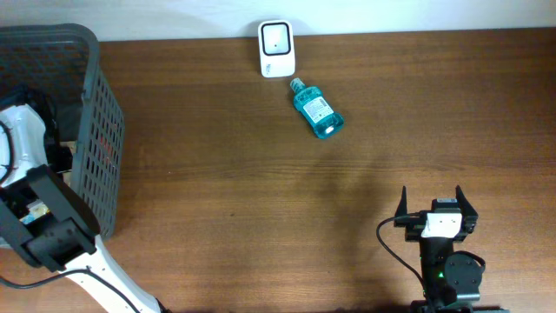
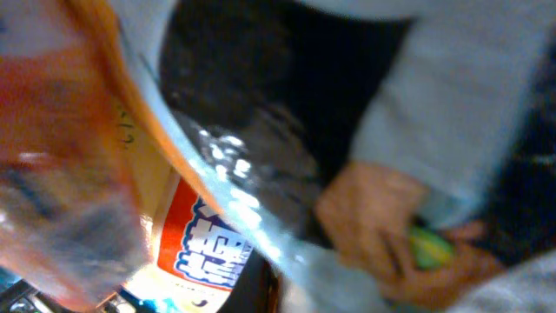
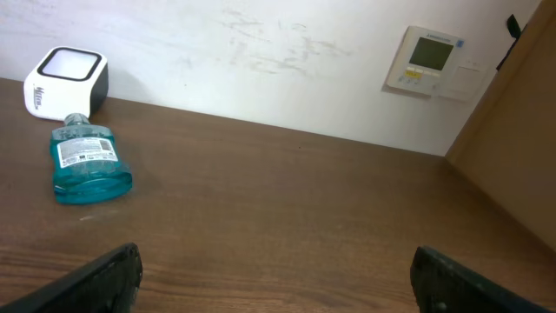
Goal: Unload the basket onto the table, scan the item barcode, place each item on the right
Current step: 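Reach the left gripper into the basket and grasp the orange-printed snack bag, then carry the snack bag to the scanner and drop it beside the bottle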
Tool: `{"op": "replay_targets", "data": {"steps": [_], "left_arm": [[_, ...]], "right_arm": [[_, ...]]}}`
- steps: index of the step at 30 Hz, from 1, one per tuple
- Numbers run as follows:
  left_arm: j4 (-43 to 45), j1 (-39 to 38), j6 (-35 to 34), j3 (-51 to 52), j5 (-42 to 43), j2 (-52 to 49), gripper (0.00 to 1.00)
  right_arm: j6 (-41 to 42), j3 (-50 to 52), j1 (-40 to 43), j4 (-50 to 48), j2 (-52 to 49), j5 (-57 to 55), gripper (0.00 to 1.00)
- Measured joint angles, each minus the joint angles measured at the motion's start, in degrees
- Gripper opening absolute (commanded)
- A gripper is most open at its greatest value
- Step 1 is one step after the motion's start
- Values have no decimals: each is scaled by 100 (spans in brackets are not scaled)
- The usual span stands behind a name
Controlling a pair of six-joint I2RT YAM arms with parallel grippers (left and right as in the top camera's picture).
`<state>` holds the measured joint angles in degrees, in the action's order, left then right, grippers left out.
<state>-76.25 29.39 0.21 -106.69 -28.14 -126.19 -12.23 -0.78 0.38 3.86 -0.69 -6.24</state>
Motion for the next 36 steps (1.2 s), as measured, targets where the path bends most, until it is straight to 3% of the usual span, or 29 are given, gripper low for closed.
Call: {"op": "replay_targets", "data": {"steps": [4, 8, 19, 22, 26, 30, 33, 36], "left_arm": [[-103, -7, -15, -107, 7, -2, 0], [-527, -15, -26, -1001, 638, -35, 0], [-1331, -81, -72, -5945, 3613, -83, 0], [-1403, -81, -404, -7040, 4651, -39, 0], [-887, -212, -761, -7241, 6492, 243, 0], [-997, -813, -887, -7248, 7624, 299, 0], [-1596, -1624, -935, -7204, 7709, 297, 0], [-2031, -2566, -953, -7016, 6946, 299, 0]], "right_arm": [[-2, 0, 0, -2, 0, 0, 98], [0, 0, 0, 0, 0, 2, 99], [4, 0, 0, -2, 0, 0, 98], [2, 0, 0, 0, 0, 2, 98], [2, 0, 0, 0, 0, 0, 98], [2, 0, 0, 0, 0, 0, 98], [7, 0, 0, 0, 0, 0, 98], [-2, 0, 0, 0, 0, 2, 98]]}}
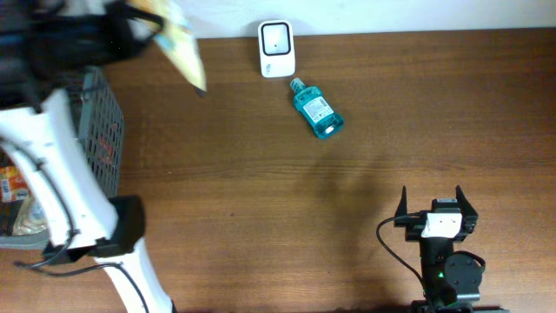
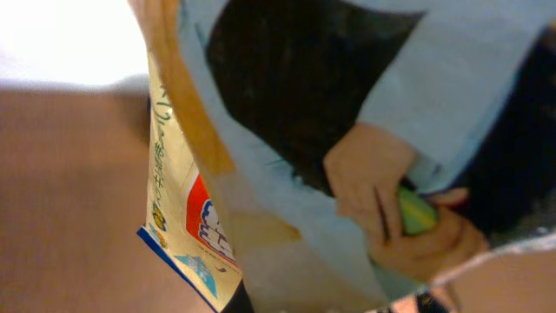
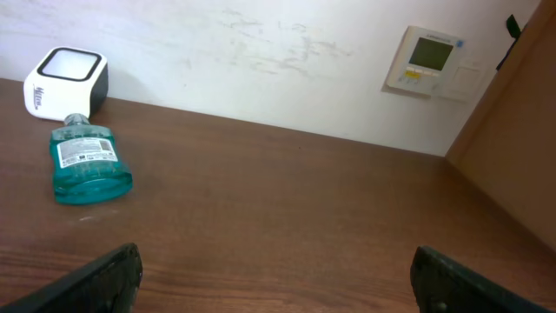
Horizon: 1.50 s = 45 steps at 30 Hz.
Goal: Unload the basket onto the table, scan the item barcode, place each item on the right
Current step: 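Carry the snack bag to the scanner and drop it beside the bottle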
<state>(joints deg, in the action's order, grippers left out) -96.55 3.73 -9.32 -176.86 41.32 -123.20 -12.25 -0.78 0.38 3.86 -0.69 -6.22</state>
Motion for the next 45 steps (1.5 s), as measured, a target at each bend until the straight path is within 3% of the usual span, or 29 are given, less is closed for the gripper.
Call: {"op": "replay_targets", "data": {"steps": [6, 9, 14, 18, 24, 32, 34, 36, 37, 40, 45], "left_arm": [[-7, -1633, -374, 1172, -2363, -4, 0], [42, -2317, -1110, 2214, -3849, -15, 0], [1045, -2608, -2404, 3963, -4966, -15, 0], [2885, -2634, -3071, 5600, -5003, -24, 0], [4542, -2761, -3464, 7034, -4295, -28, 0], [4986, -3058, -3556, 7455, -4046, -28, 1], [5141, -3182, -3560, 7455, -4015, -28, 11], [5370, -3305, -3595, 7455, -3978, -28, 33], [5493, -3357, -3609, 7455, -3974, -28, 36], [5694, -3427, -3517, 7455, -3956, -28, 23], [5372, -3344, -3108, 7357, -3965, -22, 24]], "right_arm": [[2, 0, 0, 0, 0, -2, 99], [2, 0, 0, 0, 0, -2, 98], [2, 0, 0, 0, 0, 0, 98], [2, 0, 0, 0, 0, -2, 98], [0, 0, 0, 0, 0, -2, 98], [2, 0, 0, 0, 0, 0, 98], [2, 0, 0, 0, 0, -2, 98], [2, 0, 0, 0, 0, -2, 99], [4, 0, 0, 0, 0, -2, 98], [2, 0, 0, 0, 0, -2, 98], [4, 0, 0, 0, 0, -2, 98]]}}
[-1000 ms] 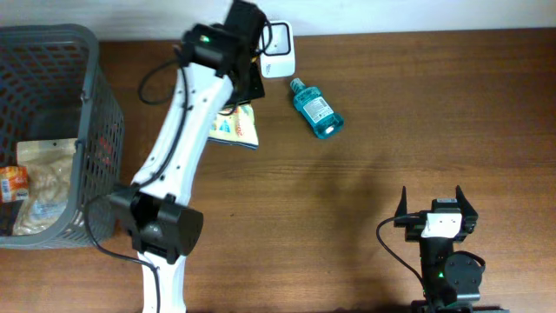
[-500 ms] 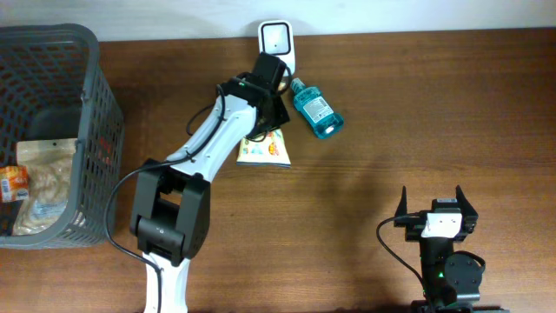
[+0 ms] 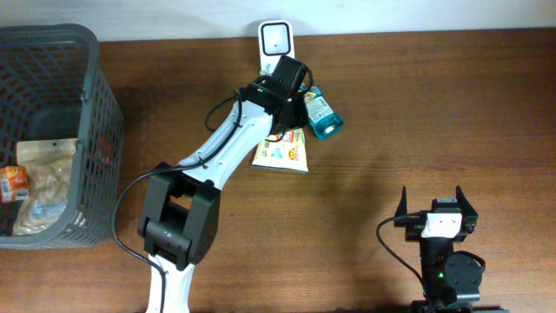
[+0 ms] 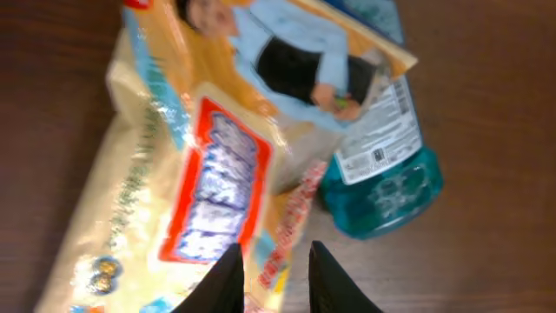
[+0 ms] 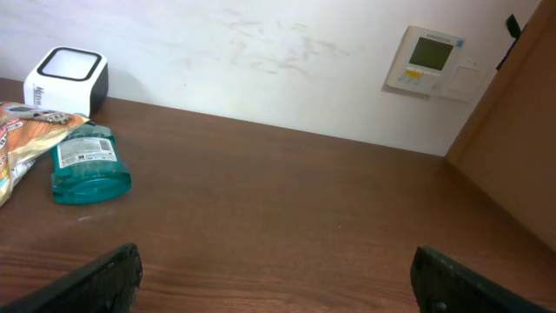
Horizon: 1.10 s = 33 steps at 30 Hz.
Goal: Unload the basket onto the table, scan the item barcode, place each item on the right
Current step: 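Carry the snack bag to the scanner and drop it beside the bottle, then reach the left gripper into the basket and grasp the clear beige pouch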
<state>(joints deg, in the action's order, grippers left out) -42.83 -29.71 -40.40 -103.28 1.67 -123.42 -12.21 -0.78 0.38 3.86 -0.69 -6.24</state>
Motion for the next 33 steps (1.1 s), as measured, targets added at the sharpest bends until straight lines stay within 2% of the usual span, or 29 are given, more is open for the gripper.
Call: {"op": "replay_targets", "data": {"steps": [5, 10, 12, 13, 14, 15, 17, 20, 22, 25, 30, 33], "left_arm": [[-730, 153, 267, -393, -649, 310, 13], [-986, 221, 999, -662, -1875, 1561, 9], [-973, 297, 1161, -721, -2302, 2039, 18], [-975, 382, 1244, -730, -2542, 2310, 33], [-970, 551, 1285, -741, -2804, 2618, 54], [-962, 739, 1349, -752, -2949, 2844, 66], [-944, 1261, 1403, -782, -3187, 3230, 75], [-1032, 2133, 1432, -800, -3386, 3543, 79], [-1401, 3112, 1447, -807, -3547, 3648, 82], [-1779, 4039, 1453, -793, -3578, 3563, 82], [-1989, 5031, 1567, -750, -3482, 3296, 80], [-2022, 5394, 2098, -730, -2981, 3008, 78]], "right_arm": [[0, 0, 0, 0, 0, 2, 98], [-2, 0, 0, 0, 0, 0, 98], [-2, 0, 0, 0, 0, 2, 98], [-4, 0, 0, 0, 0, 0, 98], [-2, 0, 0, 0, 0, 2, 98], [-2, 0, 0, 0, 0, 2, 98], [-4, 0, 0, 0, 0, 0, 98], [0, 0, 0, 0, 0, 0, 98], [-2, 0, 0, 0, 0, 0, 98], [0, 0, 0, 0, 0, 0, 98], [-2, 0, 0, 0, 0, 0, 98], [-2, 0, 0, 0, 0, 0, 98]]}}
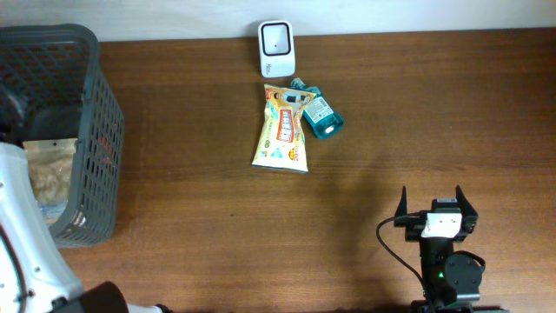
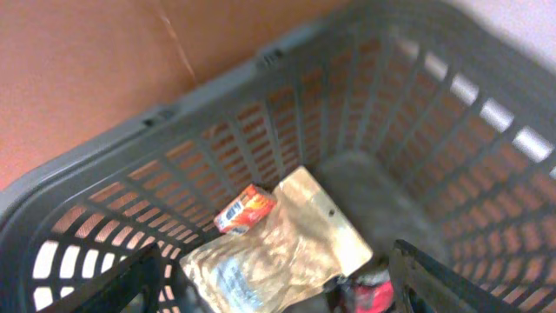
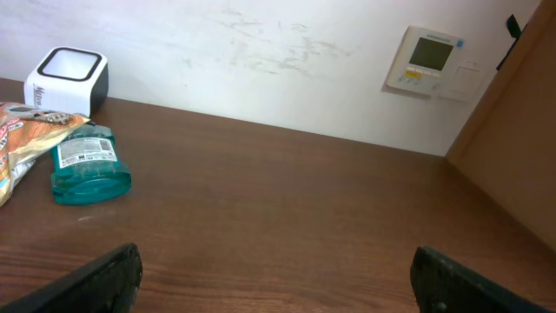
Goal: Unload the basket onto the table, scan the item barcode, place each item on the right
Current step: 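Reach the left gripper into the basket and grasp the clear beige pouch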
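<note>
The white barcode scanner stands at the table's back edge, and shows too in the right wrist view as the scanner. Just in front of it lies a yellow-orange snack bag, its top edge resting against a teal mouthwash bottle. My left gripper hangs open over the grey basket, nothing between its fingers. Below it lie a golden pouch, a small orange packet and a red item. My right gripper rests open near the front right, far from the bottle.
The basket takes up the table's left end. My left arm reaches up along the left front edge. A wall thermostat and a wooden panel show to the right in the right wrist view.
My left gripper was close above the snack bag beside the bottle, fingers near together. Now it is wide open over the basket. The bag stays on the table. The right arm has not moved.
My left gripper was down in the basket with the snack bag close against its camera. Then it held the bag up near the table's back left. Then the bag lay before the scanner against the bottle, and now the gripper is back over the basket, empty.
</note>
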Tool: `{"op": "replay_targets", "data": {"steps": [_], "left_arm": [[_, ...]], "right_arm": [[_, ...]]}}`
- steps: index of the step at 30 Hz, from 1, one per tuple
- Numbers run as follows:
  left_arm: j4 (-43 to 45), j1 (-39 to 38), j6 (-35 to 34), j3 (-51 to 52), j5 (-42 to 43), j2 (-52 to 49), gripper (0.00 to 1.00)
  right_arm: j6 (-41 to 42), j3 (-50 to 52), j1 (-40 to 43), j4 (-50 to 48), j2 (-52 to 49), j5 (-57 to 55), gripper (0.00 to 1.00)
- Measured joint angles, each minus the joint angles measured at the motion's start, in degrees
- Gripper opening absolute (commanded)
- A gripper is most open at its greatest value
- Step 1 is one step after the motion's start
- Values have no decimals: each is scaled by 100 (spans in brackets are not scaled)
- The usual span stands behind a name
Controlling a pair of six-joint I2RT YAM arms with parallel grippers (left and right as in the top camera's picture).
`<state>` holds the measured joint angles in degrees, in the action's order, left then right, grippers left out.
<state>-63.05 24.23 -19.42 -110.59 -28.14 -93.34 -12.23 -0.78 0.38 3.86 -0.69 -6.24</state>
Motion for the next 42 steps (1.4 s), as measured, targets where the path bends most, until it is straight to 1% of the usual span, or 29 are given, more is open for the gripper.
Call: {"op": "replay_targets", "data": {"steps": [2, 4, 5, 6, 12, 15, 23, 25, 26, 27, 29, 30, 32, 34, 35, 39, 41, 42], "left_arm": [[-22, 76, 332, 2, 267, -232, 80], [-79, 90, 520, 24, 382, -417, 82], [-125, 87, 662, 46, 444, -590, 88], [-157, 87, 787, 76, 487, -734, 89], [-323, 87, 1526, 433, 581, -1770, 90], [-317, 87, 1773, 704, 599, -2199, 90], [-109, 87, 1947, 1244, 378, -2765, 91], [101, 87, 1952, 1410, 337, -2837, 90], [229, 87, 1963, 1537, 313, -2844, 91], [319, 87, 1967, 1637, 302, -2844, 93], [514, 87, 1989, 1764, 223, -2817, 94], [748, 96, 1991, 1851, 175, -2778, 93], [1110, 136, 1989, 1985, 129, -2723, 89], [1534, 229, 1987, 2179, 133, -2645, 79], [1641, 267, 1998, 2240, 138, -2618, 76], [2059, 417, 1989, 2481, 234, -2544, 74], [2258, 505, 1989, 2570, 400, -2500, 59], [2332, 544, 2013, 2599, 492, -2490, 48]], "right_arm": [[0, 0, 0, 0, 0, 0, 98], [0, 0, 0, 0, 0, 0, 98], [0, 0, 0, 0, 0, 0, 98], [2, 0, 0, 0, 0, 0, 98], [-2, 0, 0, 0, 0, 0, 98], [-2, 0, 0, 0, 0, 0, 98], [2, 0, 0, 0, 0, 0, 98], [0, 0, 0, -2, 0, 0, 98], [2, 0, 0, 0, 0, 0, 98], [0, 0, 0, 0, 0, 2, 98], [2, 0, 0, 0, 0, 0, 98], [0, 0, 0, 0, 0, 2, 98], [0, 0, 0, 0, 0, 0, 98], [2, 0, 0, 0, 0, 0, 98], [4, 0, 0, 0, 0, 0, 99], [0, 0, 0, 0, 0, 0, 98], [0, 0, 0, 0, 0, 0, 98], [0, 0, 0, 0, 0, 2, 98]]}}
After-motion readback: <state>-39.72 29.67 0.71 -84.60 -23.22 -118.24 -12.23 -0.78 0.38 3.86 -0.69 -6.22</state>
